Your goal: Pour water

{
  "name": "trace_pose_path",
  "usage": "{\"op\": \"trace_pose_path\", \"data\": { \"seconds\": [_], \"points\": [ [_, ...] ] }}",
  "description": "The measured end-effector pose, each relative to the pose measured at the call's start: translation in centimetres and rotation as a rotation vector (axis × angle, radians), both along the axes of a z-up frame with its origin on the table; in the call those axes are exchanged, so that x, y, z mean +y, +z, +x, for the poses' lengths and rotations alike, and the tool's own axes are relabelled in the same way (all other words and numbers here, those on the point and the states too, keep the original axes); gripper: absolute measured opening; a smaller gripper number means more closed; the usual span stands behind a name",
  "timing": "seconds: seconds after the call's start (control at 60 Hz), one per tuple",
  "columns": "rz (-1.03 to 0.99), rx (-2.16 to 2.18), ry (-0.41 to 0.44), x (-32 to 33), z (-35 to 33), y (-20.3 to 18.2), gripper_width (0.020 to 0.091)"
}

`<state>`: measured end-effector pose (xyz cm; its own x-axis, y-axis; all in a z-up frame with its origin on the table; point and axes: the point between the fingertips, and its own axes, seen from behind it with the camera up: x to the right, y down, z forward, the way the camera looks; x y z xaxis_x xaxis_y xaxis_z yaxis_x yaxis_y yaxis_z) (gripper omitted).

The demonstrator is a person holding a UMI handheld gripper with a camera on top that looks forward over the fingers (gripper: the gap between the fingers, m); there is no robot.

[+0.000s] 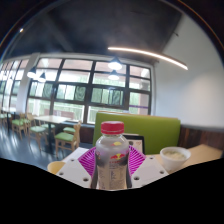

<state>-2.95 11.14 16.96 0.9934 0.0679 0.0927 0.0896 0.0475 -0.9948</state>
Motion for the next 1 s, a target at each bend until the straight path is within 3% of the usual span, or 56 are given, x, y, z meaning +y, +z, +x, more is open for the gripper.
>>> {"op": "trace_pose_path", "data": {
  "seconds": [0.05,0.067,0.083,0.2,0.217,0.4,0.65,0.8,0.917,1.0],
  "points": [
    [-0.016,0.100,0.025,0.3,0.0,-0.9,0.0388],
    [-0.015,0.126,0.021,0.4,-0.3,-3.8,0.0388],
    [-0.026,0.125,0.023,0.7,0.6,-2.0,0.0389],
    [-0.058,0.158,0.036,2.0,-0.9,-5.4,0.0389],
    [-0.066,0.162,0.037,2.2,1.4,-4.0,0.0388],
    [-0.125,0.125,0.022,3.2,1.5,-7.2,0.0391],
    [-0.082,0.091,0.020,3.0,1.5,-6.7,0.0395],
    [-0.087,0.099,0.026,2.7,2.3,-6.6,0.0545],
    [-0.096,0.101,0.044,1.3,3.3,-5.6,0.0846],
    [-0.077,0.120,0.028,0.2,3.8,-4.2,0.0840]
  ]
}}
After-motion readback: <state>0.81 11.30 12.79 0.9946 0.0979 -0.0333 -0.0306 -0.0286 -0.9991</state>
